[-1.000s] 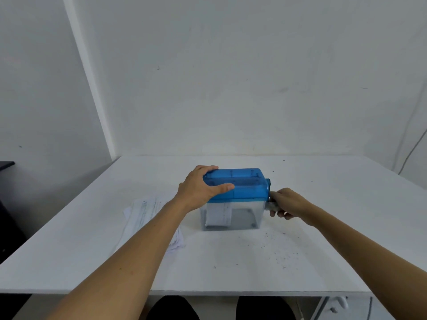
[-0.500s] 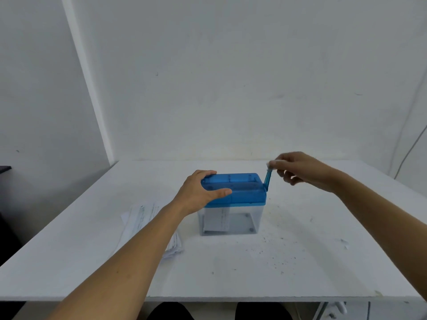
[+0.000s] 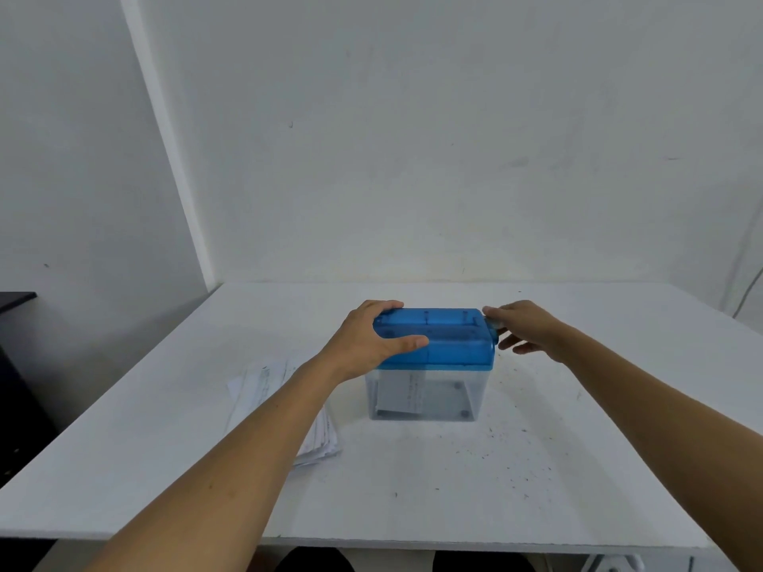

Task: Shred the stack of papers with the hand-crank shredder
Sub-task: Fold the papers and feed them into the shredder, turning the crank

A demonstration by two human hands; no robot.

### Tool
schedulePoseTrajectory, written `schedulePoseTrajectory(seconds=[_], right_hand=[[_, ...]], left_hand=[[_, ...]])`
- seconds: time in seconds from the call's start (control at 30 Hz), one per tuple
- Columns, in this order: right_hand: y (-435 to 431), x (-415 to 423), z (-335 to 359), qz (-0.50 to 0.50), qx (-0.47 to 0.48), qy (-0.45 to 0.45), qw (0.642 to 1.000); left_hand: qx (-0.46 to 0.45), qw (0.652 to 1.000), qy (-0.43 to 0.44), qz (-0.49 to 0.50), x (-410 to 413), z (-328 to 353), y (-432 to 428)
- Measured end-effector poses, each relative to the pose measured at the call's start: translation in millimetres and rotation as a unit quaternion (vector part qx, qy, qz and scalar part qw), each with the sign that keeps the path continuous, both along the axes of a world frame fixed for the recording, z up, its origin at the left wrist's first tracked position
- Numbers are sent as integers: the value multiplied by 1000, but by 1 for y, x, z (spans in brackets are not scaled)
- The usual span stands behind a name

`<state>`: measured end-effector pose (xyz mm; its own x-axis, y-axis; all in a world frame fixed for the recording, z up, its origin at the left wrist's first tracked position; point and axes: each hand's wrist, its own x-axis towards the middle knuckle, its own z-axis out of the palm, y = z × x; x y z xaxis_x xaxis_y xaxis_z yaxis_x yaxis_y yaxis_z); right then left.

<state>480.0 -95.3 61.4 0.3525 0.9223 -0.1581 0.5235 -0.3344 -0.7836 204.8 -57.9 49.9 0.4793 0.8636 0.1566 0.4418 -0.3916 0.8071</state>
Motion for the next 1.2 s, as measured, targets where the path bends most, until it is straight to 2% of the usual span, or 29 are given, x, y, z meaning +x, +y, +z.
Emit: schedulePoseTrajectory(seconds=[0.07,0.17,0.27,0.47,0.6,0.77,0.9,1.03,1.2], right_hand=[[0,-1,3,-11,13,-41,999],[0,-11,21,-16,92,-97,991],[-3,-31,48,6,162,-122,979],[-3,-99,87,113,225,-124,960],[-3,-154,93,180,233,-84,952],[-4,-224,72,269,184,-52,944],[2,-263,32,322,85,-151,931],[16,-270,-23,280,-2,-215,936],[28,-270,-70,214,-19,-188,958]], left_hand=[[-1,1000,7,-8,-1,2,0],[-22,999,19,-23,-5,8,-1],[-36,999,-6,27,-21,15,1],[-17,984,-10,175,-88,11,10],[-29,971,41,233,-134,-13,4],[-33,960,111,256,-162,-47,-8],[-52,956,157,242,-160,-59,-11],[-89,950,232,188,-155,-66,-14],[-108,956,208,179,-156,-72,-14]])
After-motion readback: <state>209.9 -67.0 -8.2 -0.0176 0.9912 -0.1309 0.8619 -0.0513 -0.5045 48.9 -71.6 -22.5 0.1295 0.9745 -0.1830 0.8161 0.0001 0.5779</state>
